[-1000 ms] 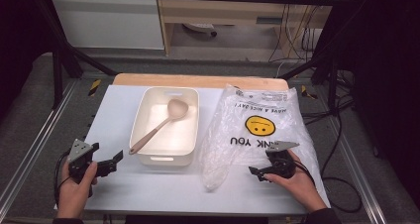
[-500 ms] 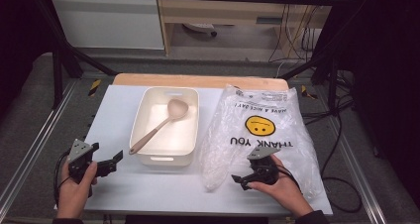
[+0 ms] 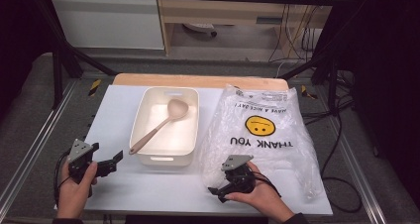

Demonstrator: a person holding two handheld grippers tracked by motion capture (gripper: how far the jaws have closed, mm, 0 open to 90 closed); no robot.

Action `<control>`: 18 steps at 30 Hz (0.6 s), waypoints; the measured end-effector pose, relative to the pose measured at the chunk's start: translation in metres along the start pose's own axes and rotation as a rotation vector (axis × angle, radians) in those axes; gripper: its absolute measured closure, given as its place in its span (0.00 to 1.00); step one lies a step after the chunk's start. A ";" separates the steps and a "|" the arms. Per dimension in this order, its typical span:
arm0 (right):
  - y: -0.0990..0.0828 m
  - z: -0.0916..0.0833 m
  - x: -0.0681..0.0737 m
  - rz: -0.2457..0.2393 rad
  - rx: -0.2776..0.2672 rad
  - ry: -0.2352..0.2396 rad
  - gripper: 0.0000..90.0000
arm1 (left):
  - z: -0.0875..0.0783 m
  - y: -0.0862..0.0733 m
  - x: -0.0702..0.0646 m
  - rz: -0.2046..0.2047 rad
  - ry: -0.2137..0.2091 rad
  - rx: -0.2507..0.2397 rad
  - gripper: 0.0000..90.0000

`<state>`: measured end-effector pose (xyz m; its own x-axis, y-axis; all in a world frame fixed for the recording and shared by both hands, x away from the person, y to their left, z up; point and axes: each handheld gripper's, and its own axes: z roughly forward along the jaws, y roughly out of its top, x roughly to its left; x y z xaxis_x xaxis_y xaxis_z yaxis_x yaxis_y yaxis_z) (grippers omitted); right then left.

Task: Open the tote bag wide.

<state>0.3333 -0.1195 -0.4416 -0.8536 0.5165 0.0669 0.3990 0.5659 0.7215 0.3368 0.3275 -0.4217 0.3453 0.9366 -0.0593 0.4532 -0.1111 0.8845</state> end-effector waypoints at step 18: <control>0.004 0.019 -0.001 -0.010 0.028 -0.021 0.82 | 0.000 0.000 0.000 0.002 -0.002 0.009 0.06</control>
<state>0.3418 -0.1055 -0.4515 -0.8505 0.5239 0.0455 0.4001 0.5885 0.7025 0.3369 0.3273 -0.4222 0.3478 0.9357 -0.0589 0.4603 -0.1157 0.8802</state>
